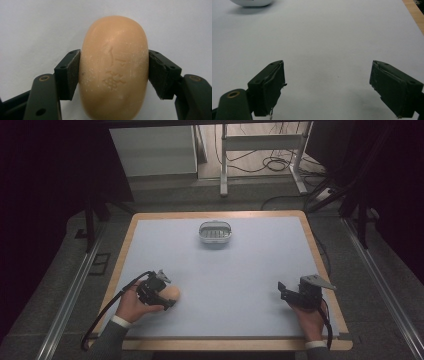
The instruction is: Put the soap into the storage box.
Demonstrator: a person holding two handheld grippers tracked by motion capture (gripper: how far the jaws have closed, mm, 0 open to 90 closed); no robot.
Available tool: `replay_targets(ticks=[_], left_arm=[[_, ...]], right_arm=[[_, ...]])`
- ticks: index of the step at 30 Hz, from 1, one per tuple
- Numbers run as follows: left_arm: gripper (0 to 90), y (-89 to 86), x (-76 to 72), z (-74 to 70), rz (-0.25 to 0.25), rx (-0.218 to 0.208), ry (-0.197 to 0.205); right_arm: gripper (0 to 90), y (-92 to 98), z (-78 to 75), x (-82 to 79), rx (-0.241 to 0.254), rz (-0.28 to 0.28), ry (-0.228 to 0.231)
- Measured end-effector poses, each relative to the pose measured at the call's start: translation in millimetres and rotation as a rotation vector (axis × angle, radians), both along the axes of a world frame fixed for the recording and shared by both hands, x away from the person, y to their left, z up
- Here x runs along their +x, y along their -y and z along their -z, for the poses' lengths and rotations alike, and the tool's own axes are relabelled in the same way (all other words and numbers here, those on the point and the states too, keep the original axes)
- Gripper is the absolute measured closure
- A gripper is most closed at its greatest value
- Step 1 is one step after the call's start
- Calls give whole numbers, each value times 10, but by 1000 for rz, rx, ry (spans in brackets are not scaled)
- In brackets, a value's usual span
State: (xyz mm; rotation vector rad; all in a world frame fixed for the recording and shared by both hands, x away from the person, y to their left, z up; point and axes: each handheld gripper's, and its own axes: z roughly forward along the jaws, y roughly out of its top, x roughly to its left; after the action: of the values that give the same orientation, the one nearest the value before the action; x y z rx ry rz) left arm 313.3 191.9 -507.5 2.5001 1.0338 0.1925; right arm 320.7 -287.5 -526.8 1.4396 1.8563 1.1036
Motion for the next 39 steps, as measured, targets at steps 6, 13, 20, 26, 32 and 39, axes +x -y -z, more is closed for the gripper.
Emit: replay_targets(ticks=[6, 13, 20, 26, 32, 39], left_arm=[[323, -15, 70, -42, -6, -21, -1], [323, -9, 131, -98, -11, -25, 6], [323, -2, 179, -157, -15, -24, 19], [323, 24, 209, -221, -17, -21, 34], [323, 72, 261, -270, -12, -26, 44], [323, 95, 328, -300, -10, -36, 45]], right_arm=[[131, -1, 0, 1, -1, -1, -1], [131, 0, 0, 1, 0, 0, -1], [131, -1, 1, 2, 0, 1, -2], [131, 0, 0, 2, -2, 0, -4], [131, 1, 0, 4, -1, 2, -5], [131, -3, 0, 1, -5, 4, -4]])
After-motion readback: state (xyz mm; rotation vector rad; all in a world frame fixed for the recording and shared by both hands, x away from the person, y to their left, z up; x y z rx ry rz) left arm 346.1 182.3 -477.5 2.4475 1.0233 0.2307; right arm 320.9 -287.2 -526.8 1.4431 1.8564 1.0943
